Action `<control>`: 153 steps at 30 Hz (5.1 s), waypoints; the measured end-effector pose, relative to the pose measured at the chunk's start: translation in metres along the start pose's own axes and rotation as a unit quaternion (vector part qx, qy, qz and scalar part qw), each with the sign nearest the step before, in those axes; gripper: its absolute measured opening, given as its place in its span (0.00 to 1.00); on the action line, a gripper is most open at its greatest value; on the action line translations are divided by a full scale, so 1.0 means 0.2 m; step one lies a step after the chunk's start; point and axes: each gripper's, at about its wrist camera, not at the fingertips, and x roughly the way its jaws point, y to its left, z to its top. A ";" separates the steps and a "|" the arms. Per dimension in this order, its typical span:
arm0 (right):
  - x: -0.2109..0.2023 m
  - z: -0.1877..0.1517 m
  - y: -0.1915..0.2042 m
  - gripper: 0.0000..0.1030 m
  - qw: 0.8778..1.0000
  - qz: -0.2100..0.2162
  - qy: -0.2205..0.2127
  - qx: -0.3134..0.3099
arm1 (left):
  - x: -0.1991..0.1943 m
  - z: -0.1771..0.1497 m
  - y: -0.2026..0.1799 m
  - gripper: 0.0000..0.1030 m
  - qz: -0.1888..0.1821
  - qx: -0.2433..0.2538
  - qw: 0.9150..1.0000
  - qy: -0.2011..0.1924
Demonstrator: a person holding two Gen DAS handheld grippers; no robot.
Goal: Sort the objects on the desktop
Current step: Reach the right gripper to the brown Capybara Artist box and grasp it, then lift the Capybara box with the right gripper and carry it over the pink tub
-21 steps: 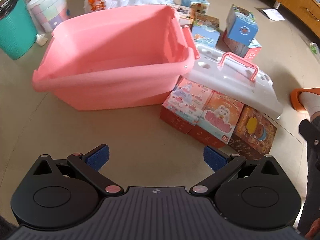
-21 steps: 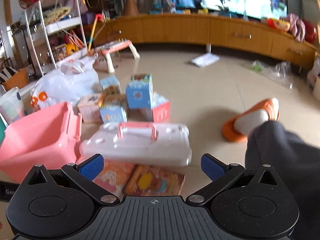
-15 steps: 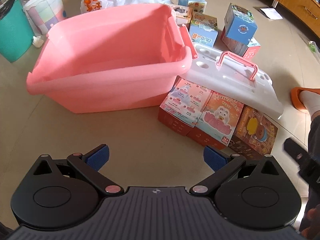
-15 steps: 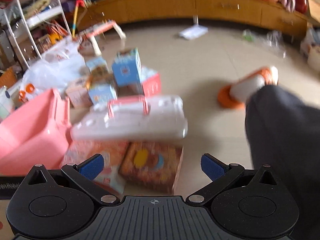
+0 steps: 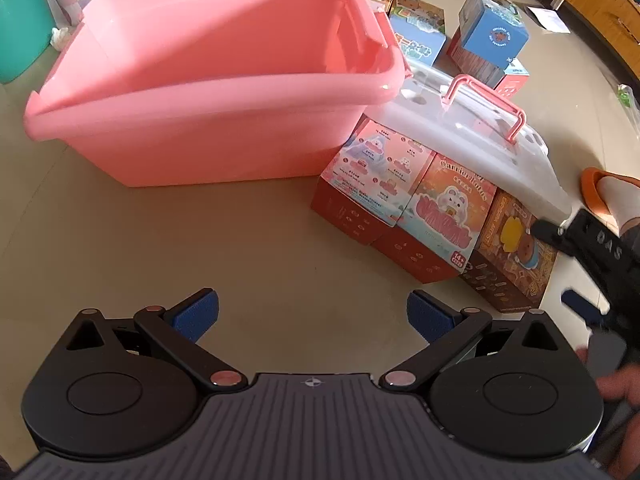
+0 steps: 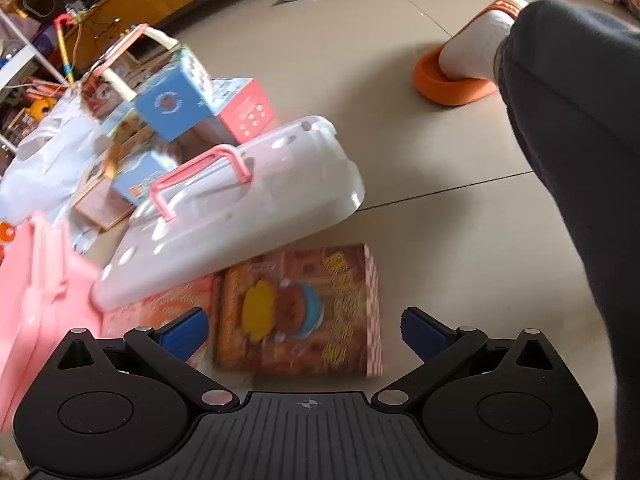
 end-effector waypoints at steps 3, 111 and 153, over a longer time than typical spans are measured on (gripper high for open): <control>0.10 0.06 0.05 0.99 0.997 0.017 0.022 -0.077 | 0.01 0.00 0.00 1.00 -0.002 0.003 1.000 0.004; -0.92 -1.13 0.87 0.78 0.929 0.021 0.100 -0.356 | -0.06 0.07 0.22 1.00 0.039 -0.052 0.998 0.020; 0.38 -0.35 1.84 0.79 0.890 0.013 0.186 -0.417 | -0.02 0.16 0.87 1.00 0.082 -0.177 0.981 -0.009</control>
